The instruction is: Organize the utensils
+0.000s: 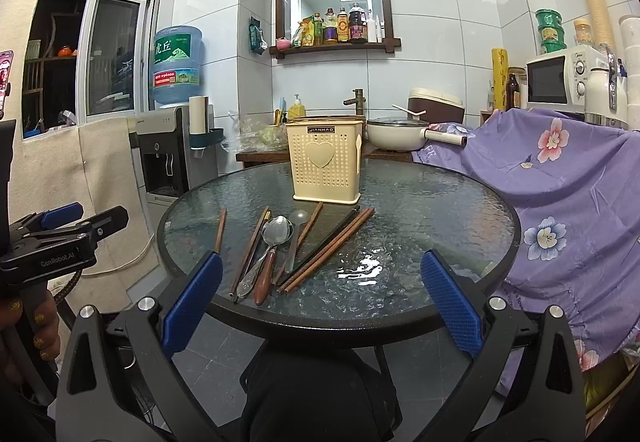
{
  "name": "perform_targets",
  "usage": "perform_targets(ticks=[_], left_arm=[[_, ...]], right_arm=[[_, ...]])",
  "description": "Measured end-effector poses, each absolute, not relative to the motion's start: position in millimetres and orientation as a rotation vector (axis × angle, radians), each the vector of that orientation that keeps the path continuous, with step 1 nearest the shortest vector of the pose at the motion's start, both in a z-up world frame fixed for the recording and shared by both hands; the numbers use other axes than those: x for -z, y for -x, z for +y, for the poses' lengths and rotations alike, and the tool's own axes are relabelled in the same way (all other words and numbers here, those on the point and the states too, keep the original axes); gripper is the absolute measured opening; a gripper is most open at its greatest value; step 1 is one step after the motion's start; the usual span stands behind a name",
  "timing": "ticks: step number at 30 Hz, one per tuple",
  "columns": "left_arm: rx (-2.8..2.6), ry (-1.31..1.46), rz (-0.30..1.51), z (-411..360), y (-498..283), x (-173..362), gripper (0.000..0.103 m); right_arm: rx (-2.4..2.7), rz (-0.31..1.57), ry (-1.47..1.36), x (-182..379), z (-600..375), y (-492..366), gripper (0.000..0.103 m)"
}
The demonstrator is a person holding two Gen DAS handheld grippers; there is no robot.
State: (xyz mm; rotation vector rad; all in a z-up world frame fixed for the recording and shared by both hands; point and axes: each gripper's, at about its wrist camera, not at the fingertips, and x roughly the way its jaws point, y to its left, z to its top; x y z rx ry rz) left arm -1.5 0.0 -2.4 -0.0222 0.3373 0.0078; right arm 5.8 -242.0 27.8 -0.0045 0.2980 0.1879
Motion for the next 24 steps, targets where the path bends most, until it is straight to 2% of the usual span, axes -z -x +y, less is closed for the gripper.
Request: perform_targets(ticks=[24], left_arm=[[-0.004, 0.021, 0.352, -0.8, -0.3, 3.7, 0.097]], right_arm=[[-0.192, 0.304, 0.009, -26.5, -241.0, -6.5, 0.098]])
